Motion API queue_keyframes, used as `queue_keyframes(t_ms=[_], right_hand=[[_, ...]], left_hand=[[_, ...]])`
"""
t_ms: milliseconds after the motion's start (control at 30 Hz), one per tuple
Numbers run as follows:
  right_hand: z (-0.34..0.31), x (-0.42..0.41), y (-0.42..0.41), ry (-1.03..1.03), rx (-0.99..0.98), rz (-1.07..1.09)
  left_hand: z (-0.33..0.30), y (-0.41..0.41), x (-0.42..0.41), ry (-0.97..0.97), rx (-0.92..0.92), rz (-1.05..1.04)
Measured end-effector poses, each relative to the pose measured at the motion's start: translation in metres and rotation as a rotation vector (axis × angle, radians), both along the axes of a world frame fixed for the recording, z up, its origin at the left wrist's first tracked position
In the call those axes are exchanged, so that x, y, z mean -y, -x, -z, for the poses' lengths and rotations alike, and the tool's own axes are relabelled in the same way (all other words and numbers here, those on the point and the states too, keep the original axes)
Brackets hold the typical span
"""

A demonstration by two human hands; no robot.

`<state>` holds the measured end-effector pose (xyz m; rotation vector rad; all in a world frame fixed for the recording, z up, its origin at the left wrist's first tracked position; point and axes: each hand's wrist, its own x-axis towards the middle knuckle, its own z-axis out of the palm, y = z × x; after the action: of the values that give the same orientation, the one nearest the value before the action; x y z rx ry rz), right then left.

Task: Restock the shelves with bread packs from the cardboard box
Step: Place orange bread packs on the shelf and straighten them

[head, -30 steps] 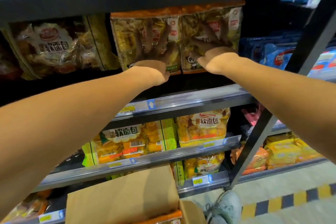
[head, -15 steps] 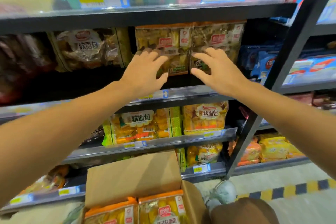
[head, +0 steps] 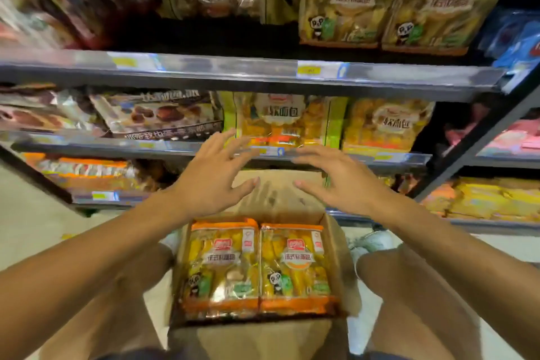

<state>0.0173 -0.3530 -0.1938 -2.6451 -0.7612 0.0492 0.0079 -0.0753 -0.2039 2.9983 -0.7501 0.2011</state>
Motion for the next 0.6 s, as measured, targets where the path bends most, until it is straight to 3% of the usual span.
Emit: queue_keyframes(t_ms=[200, 400, 600], right_hand=[[0.074, -0.029, 0.009, 0.117, -0.268, 0.022], [0.144, -0.030, 0.009, 0.162, -0.588, 0.201], [0.191, -0.026, 0.020, 0.191, -0.744, 0.282]], left_hand=[[0.082, 0.029, -0.031, 0.001, -0.232, -0.110], [0.152, 0.049, -0.058, 0.023, -0.489, -0.328], [0.179, 0.049, -0.055, 0.044, -0.691, -0.402]])
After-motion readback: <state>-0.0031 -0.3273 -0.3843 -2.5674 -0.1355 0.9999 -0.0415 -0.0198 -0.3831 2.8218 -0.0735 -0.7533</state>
